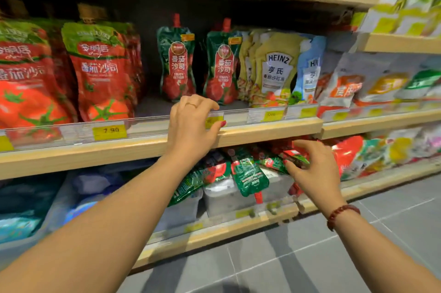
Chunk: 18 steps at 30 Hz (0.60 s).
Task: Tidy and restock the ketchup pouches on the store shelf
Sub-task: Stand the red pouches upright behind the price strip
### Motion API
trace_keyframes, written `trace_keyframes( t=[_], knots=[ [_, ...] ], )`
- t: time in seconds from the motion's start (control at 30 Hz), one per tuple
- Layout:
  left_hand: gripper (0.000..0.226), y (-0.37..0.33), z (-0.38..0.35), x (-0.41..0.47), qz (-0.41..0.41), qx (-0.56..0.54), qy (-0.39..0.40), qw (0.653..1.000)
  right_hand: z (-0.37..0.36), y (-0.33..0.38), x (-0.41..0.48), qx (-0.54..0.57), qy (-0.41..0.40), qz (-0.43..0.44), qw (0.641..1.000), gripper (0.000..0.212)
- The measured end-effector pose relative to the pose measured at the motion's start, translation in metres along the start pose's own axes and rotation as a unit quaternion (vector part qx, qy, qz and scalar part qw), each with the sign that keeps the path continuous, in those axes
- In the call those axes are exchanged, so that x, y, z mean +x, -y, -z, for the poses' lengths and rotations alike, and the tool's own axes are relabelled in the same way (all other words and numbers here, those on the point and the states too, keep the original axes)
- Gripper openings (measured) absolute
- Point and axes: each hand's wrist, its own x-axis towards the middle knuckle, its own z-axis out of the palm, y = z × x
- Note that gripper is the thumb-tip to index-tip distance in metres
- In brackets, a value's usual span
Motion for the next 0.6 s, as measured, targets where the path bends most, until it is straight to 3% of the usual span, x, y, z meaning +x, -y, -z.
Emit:
trace_keyframes(
  t=[0.17,0.37,0.6],
  knots=[
    [0.026,-0.004,-0.022,0.002,0.018,0.037,0.002,0.999,-0.001,-0.031,0.007,-0.121,0.066,-0.029,0.99,0.047],
    [0.026,-0.001,-0.029,0.002,0.021,0.055,-0.018,0.998,-0.01,-0.034,0.013,-0.162,0.097,-0.031,0.982,0.031],
    [0.022,0.001,-0.029,0.0,0.013,0.057,-0.022,0.998,-0.005,-0.028,0.022,-0.171,0.13,-0.016,0.977,0.035]
  ],
)
